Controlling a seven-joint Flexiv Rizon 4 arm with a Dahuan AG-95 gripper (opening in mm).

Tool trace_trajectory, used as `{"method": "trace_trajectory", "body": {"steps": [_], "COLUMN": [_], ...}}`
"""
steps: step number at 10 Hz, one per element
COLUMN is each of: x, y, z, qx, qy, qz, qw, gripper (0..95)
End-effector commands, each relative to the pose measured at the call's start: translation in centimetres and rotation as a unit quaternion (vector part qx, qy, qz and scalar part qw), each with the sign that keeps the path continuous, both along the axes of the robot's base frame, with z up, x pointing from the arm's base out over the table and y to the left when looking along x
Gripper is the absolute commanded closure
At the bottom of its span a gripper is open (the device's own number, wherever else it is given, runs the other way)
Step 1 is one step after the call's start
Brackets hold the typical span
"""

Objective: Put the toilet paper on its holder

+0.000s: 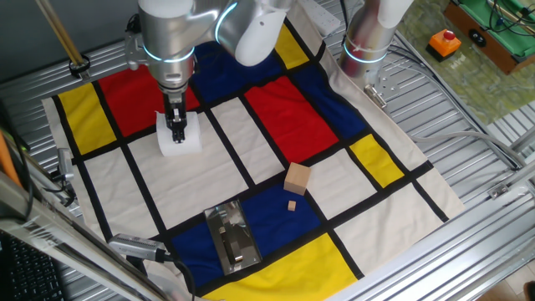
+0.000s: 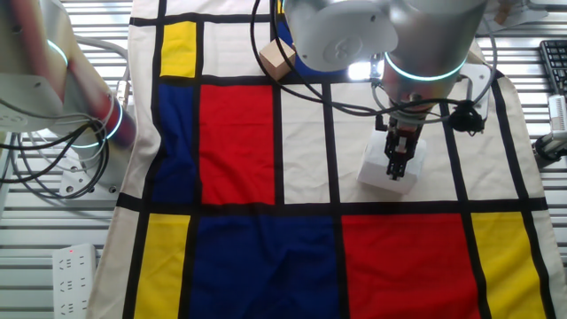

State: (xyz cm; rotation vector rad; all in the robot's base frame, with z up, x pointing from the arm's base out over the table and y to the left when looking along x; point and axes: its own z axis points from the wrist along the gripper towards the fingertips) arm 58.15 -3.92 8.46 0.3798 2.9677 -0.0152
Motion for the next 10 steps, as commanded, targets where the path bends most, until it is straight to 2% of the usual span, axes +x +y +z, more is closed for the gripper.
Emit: {"method": "trace_trajectory", "body": {"steps": [1,7,10], "x": [0.1,0.4,0.4], "y": [0.0,-0.5,-0.5], "z": [-0.3,-2.0,-2.1], "qx": [0.000,0.003,0.003], "qy": [-0.001,-0.008,-0.008], "qz": [0.000,0.003,0.007], "qw": [1.0000,1.0000,0.9999], "gripper": [0.0,0.0,0.0]}}
